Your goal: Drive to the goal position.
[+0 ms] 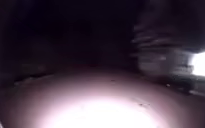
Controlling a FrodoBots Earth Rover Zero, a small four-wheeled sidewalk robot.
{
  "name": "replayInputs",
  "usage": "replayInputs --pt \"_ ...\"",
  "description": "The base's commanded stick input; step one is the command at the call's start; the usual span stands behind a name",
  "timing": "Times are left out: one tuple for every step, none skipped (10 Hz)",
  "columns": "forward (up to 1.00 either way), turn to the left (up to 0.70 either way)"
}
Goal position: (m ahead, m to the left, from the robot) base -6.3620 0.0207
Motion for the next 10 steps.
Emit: replayInputs --pt "-1.0 0.0" --pt "-1.0 0.0" --pt "-1.0 0.0" --pt "-1.0 0.0" --pt "-1.0 -0.24" --pt "-1.0 -0.27" --pt "-1.0 -0.06" --pt "-1.0 0.0" --pt "-1.0 0.0" --pt "-1.0 0.0"
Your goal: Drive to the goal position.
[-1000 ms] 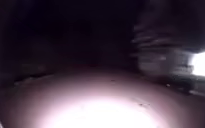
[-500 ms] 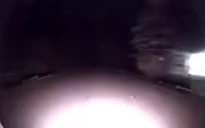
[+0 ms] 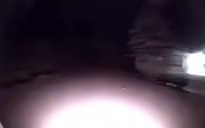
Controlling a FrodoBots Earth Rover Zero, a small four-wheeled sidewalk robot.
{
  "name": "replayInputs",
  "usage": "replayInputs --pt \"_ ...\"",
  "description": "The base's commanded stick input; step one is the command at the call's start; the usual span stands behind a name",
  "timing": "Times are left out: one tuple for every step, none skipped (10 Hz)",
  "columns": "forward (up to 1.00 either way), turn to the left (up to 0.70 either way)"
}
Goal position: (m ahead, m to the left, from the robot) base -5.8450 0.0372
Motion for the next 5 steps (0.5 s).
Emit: replayInputs --pt "-1.0 0.0" --pt "-1.0 0.0" --pt "-1.0 0.0" --pt "-1.0 0.0" --pt "-1.0 0.0"
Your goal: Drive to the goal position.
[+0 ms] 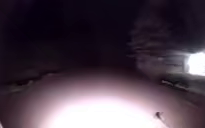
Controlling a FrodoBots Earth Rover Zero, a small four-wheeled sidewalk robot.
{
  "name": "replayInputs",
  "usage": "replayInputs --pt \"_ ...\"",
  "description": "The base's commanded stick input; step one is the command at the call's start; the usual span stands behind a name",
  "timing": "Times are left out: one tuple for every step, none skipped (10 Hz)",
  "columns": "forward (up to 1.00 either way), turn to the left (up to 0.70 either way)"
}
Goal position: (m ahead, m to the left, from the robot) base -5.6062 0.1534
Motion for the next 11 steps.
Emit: replayInputs --pt "-1.0 0.0" --pt "-1.0 0.0" --pt "-1.0 0.0" --pt "-1.0 0.0" --pt "-1.0 0.0" --pt "-1.0 0.0" --pt "-1.0 0.0" --pt "-1.0 0.0" --pt "-1.0 0.0" --pt "-1.0 0.0" --pt "-1.0 0.0"
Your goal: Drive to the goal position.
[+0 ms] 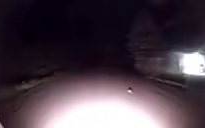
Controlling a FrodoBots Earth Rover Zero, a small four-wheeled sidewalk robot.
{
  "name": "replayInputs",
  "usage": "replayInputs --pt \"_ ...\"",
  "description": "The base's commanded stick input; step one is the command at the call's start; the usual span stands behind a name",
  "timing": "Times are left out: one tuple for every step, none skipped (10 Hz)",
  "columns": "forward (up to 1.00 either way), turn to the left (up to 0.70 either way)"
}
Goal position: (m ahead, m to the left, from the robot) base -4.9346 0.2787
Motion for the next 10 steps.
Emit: replayInputs --pt "-1.0 0.0" --pt "-1.0 0.0" --pt "-1.0 0.0" --pt "-1.0 0.0" --pt "-1.0 0.0" --pt "-1.0 0.0" --pt "-1.0 0.0" --pt "-1.0 0.0" --pt "-1.0 0.0" --pt "-1.0 0.0"
